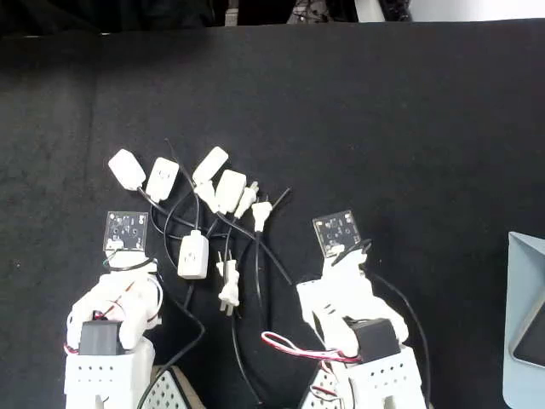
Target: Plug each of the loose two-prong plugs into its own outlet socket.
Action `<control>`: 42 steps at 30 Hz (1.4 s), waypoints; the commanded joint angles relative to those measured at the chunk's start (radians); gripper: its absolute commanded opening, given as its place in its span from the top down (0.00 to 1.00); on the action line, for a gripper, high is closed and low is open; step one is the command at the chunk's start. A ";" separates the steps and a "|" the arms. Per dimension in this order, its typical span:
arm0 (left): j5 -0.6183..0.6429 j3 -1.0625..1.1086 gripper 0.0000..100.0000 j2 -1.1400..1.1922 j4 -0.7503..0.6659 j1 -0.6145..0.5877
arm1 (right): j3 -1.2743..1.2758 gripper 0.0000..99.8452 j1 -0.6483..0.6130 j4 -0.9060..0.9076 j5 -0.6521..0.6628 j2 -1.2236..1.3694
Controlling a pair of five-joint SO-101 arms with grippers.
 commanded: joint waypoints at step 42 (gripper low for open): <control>-0.005 0.008 0.97 -0.005 0.003 -0.093 | -0.002 0.99 0.011 0.005 0.003 -0.085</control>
